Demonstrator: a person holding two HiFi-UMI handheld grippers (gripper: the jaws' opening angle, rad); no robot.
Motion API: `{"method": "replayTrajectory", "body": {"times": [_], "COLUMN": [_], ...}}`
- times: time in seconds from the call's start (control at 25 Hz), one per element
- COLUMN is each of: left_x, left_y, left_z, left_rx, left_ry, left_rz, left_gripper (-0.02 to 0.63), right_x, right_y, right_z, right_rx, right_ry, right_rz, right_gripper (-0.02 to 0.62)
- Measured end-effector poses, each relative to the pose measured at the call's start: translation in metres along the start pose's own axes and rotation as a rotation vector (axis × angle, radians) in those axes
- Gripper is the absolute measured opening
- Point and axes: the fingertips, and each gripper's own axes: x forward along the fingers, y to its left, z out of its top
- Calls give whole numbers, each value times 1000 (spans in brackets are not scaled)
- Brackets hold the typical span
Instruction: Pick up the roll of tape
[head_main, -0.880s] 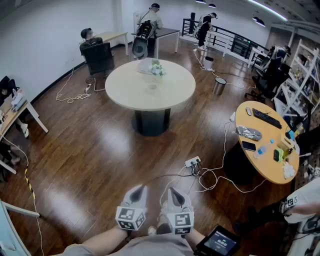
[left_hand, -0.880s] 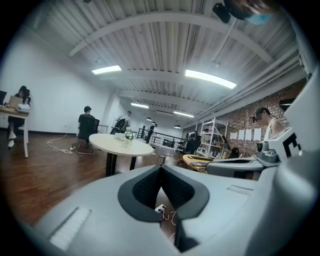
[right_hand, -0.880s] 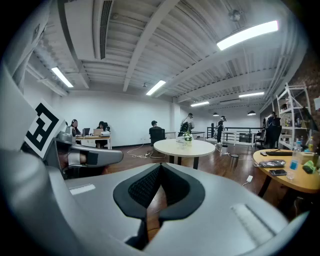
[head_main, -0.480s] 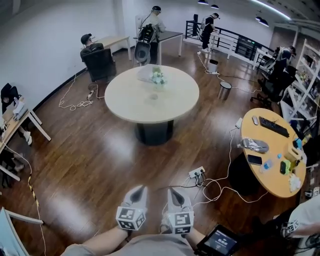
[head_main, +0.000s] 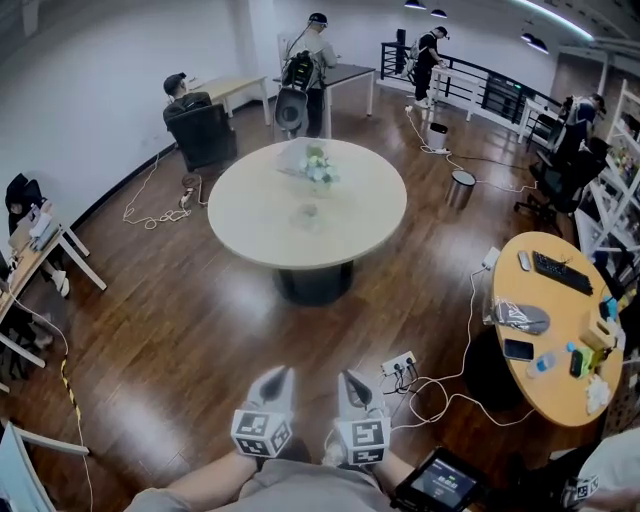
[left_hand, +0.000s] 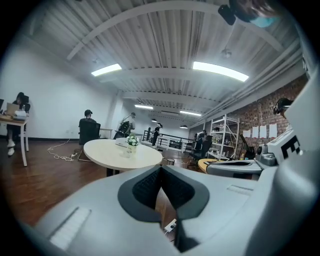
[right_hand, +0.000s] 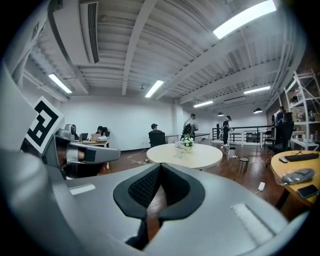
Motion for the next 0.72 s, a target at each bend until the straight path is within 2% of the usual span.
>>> {"method": "replayTrajectory", "body": {"times": [0.32,0.72], "left_x": [55,160], "left_y": [31,118], "left_z": [7,48], "left_rx": [-26,-41], "left_ry": [12,15], "left_rz": [0,-58], "left_gripper": [2,2], "right_x": [62,191], "right_y": [-17,-27], "right_z": [6,40], "right_rx": [-14,-41], "right_ry": [28,44], "right_rz": [13,-35], "right_gripper": [14,14]}}
